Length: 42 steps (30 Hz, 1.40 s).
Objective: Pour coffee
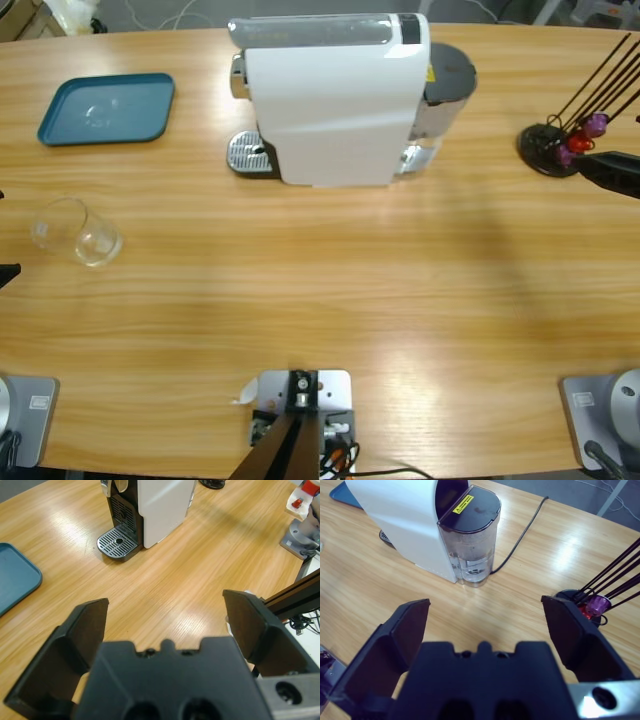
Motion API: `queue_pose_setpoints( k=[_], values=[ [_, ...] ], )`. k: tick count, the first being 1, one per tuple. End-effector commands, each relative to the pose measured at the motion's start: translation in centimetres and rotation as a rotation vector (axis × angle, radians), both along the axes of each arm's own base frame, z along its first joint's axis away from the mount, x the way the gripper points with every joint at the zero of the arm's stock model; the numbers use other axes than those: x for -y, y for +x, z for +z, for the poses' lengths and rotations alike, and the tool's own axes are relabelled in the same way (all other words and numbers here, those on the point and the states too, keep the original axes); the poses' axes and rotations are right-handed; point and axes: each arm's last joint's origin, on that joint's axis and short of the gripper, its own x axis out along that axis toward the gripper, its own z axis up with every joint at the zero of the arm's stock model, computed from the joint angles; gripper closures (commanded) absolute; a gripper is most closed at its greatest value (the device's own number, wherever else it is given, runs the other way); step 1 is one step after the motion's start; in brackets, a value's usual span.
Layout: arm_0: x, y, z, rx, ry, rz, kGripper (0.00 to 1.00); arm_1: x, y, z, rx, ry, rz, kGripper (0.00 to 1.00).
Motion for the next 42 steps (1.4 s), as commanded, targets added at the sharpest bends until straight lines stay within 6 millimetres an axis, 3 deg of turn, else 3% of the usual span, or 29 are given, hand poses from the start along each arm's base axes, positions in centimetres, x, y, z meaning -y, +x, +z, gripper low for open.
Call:
queue_pose_setpoints(
  k=[1,4,7,11,18,21,25,27,31,36,40,42],
  values=[
    [0.0,-0.1,-1.1,-0.029,0.01,0.009,0.009,0.1,0.0,-0.9,-0.032,-0.006,-0.011,0.0],
    [-0.2,-0.5,-0.8,-0.012,0.004,0.02,0.009,0.2,-0.2,-0.9,-0.028,-0.004,-0.011,0.0],
    [0.6,1.7,1.4,-0.018,0.006,0.037,0.009,-0.1,0.2,-1.1,-0.047,-0.011,-0.004,0.0],
    [2.8,7.5,4.8,-0.062,0.014,0.057,0.009,-0.1,0.1,-1.1,-0.048,-0.01,-0.003,0.0],
    [7.6,15.8,7.1,-0.138,0.008,0.029,0.013,-0.1,0.2,-1.1,-0.045,-0.012,-0.006,0.0],
    [10.2,19.2,6.7,-0.213,-0.006,0.03,0.009,-0.1,0.2,-1.1,-0.045,-0.012,-0.006,0.0],
    [13.1,23.0,4.6,-0.342,-0.022,0.078,0.024,-0.2,0.4,-1.2,-0.054,-0.017,-0.005,0.0],
    [14.2,24.7,4.4,-0.4,-0.073,0.126,0.089,-0.2,0.4,-1.2,-0.055,-0.017,-0.004,0.0],
    [15.5,27.8,3.6,-0.562,-0.178,0.272,0.082,-0.4,0.6,-1.3,-0.061,-0.019,-0.002,0.0],
    [16.5,29.2,1.9,-0.701,-0.228,0.358,0.085,-0.4,0.6,-1.3,-0.061,-0.019,-0.002,0.0],
    [16.6,29.0,1.4,-0.752,-0.233,0.392,0.088,-0.5,0.7,-1.4,-0.065,-0.022,-0.002,0.0],
    [16.6,28.9,1.3,-0.757,-0.229,0.393,0.138,-0.5,0.8,-1.4,-0.067,-0.023,-0.002,0.0]
  ],
)
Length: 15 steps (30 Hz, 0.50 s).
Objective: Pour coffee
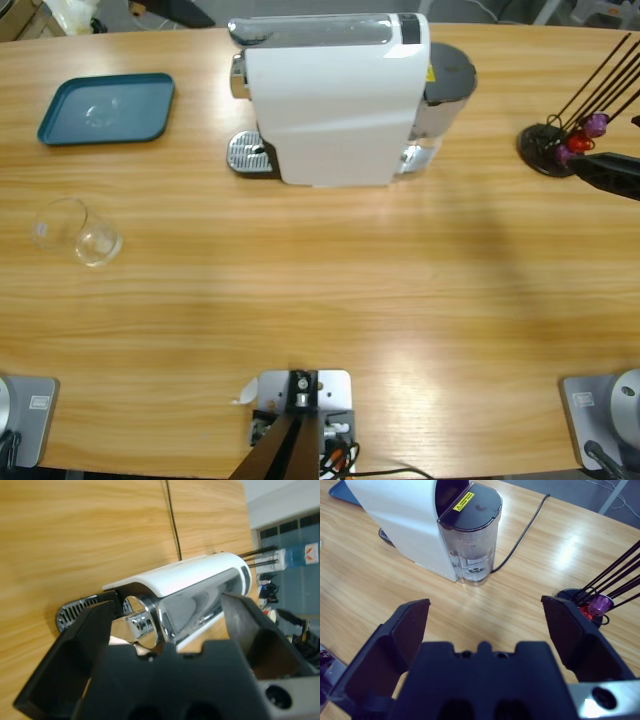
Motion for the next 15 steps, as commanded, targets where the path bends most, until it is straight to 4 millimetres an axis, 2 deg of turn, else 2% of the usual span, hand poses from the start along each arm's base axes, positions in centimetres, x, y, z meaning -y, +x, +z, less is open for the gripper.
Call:
queue_pose_setpoints(
  k=[1,2,3,8,10,15],
  values=[
    [1.2,1.1,-2.8,-0.109,0.021,0.027,0.238,-0.3,0.5,-1.3,-0.056,-0.018,-0.004,0.0],
    [1.2,1.1,-2.9,-0.113,0.02,0.028,0.408,-0.3,0.5,-1.3,-0.056,-0.018,-0.004,0.0],
    [1.3,1.1,-2.9,-0.116,0.02,0.028,0.458,-0.3,0.5,-1.3,-0.057,-0.018,-0.004,0.0],
    [1.2,0.8,-2.5,-0.12,0.007,0.025,0.476,-0.3,0.6,-1.4,-0.06,-0.02,-0.004,0.0],
    [1.1,0.6,-2.4,-0.126,0.007,0.029,0.556,-0.3,0.6,-1.4,-0.06,-0.02,-0.004,0.0],
    [0.6,-0.2,-2.8,-0.169,-0.012,0.001,0.556,-0.3,0.6,-1.4,-0.058,-0.019,-0.004,0.0]
  ],
)
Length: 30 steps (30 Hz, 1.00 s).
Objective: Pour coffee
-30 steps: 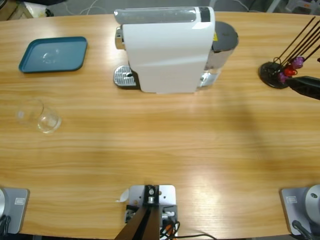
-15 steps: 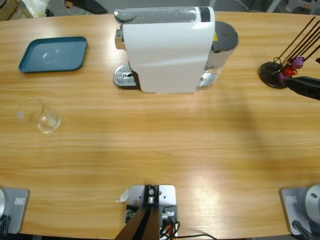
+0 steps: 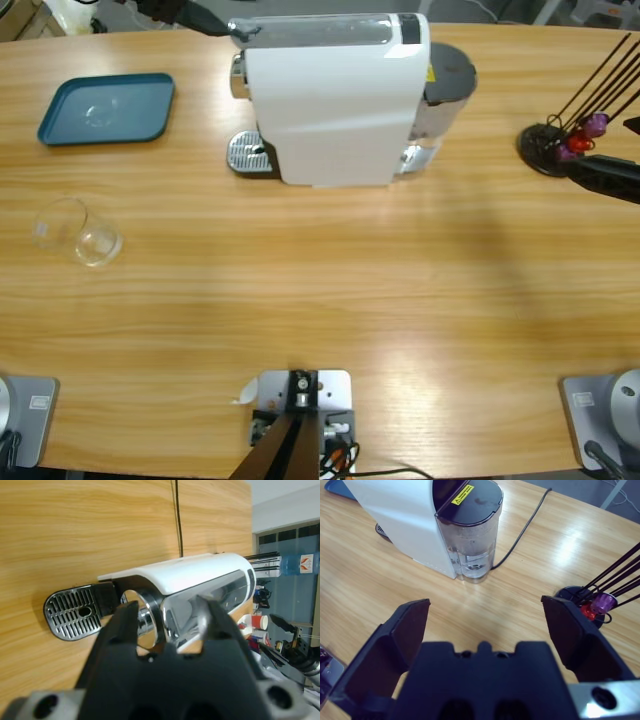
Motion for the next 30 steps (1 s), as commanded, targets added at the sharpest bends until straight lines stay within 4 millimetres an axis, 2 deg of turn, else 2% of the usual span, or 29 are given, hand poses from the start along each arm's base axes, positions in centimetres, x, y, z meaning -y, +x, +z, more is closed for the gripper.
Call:
queue_pose_setpoints(
  k=[1,4,6,7,18,19,20,21,30],
  values=[
    [0.0,-0.4,-2.1,-0.11,-0.011,-0.041,0.559,0.0,0.1,-1.1,-0.039,-0.008,-0.006,0.0],
    [-0.3,-0.6,-2.3,-0.133,-0.033,-0.056,0.574,0.0,0.1,-1.1,-0.04,-0.007,-0.004,0.0],
    [-0.5,-0.5,-2.5,-0.137,-0.037,-0.062,0.808,0.0,0.1,-1.1,-0.039,-0.007,-0.005,0.0],
    [-0.5,-0.5,-2.6,-0.139,-0.036,-0.061,0.886,0.0,0.1,-1.1,-0.039,-0.007,-0.005,0.0],
    [-0.7,-0.6,-1.9,-0.111,-0.041,-0.06,0.898,-0.1,0.1,-1.2,-0.041,-0.008,-0.004,0.0],
    [-0.7,-0.6,-1.9,-0.109,-0.041,-0.06,0.907,-0.1,0.1,-1.2,-0.041,-0.008,-0.004,0.0],
    [-0.8,-0.7,-1.8,-0.106,-0.041,-0.06,0.982,-0.1,0.2,-1.2,-0.041,-0.008,-0.004,0.0],
    [-0.8,-0.7,-1.8,-0.105,-0.041,-0.06,1.0,-0.1,0.2,-1.2,-0.042,-0.008,-0.004,0.0],
    [-0.9,-1.0,-1.1,-0.09,-0.057,-0.072,1.0,-0.1,0.2,-1.3,-0.039,-0.006,-0.004,0.0]
  ],
)
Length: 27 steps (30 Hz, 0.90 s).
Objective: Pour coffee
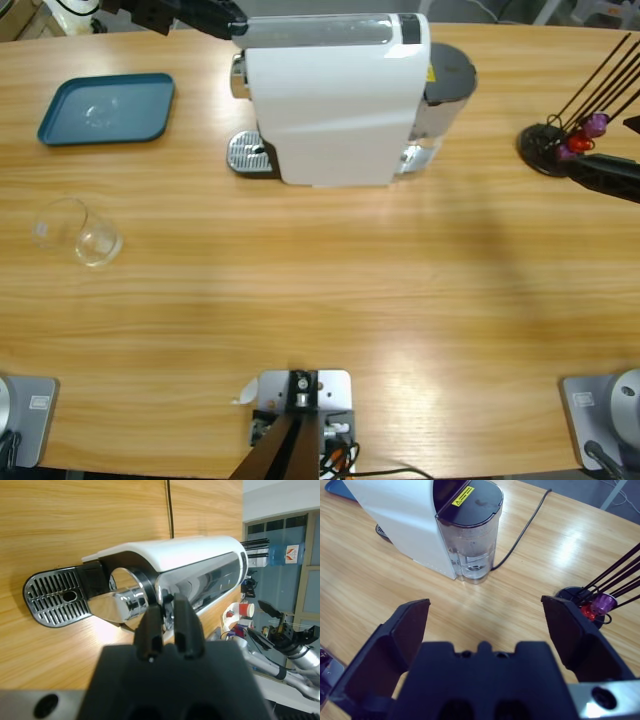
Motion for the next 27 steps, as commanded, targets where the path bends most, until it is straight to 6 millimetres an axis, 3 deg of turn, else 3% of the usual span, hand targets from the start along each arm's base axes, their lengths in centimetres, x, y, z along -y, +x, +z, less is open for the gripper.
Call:
queue_pose_setpoints(
  k=[1,5,13,24,27],
  values=[
    [-0.1,-0.6,-0.7,-0.025,-0.002,-0.027,1.0,-0.1,0.2,-1.3,-0.043,-0.008,-0.003,0.0],
    [0.0,-0.8,-0.1,-0.022,-0.028,-0.034,1.0,-0.1,0.2,-1.3,-0.043,-0.009,-0.004,0.0],
    [0.2,-1.2,4.6,0.106,-0.122,-0.038,1.0,-0.1,0.1,-1.3,-0.04,-0.006,-0.003,0.0],
    [1.0,-2.3,7.9,0.159,-0.182,-0.058,1.0,0.0,0.1,-1.2,-0.035,-0.003,-0.003,0.0],
    [2.1,-2.2,8.3,0.19,-0.225,-0.117,1.0,0.0,0.1,-1.2,-0.033,-0.003,-0.004,0.0]
  ],
)
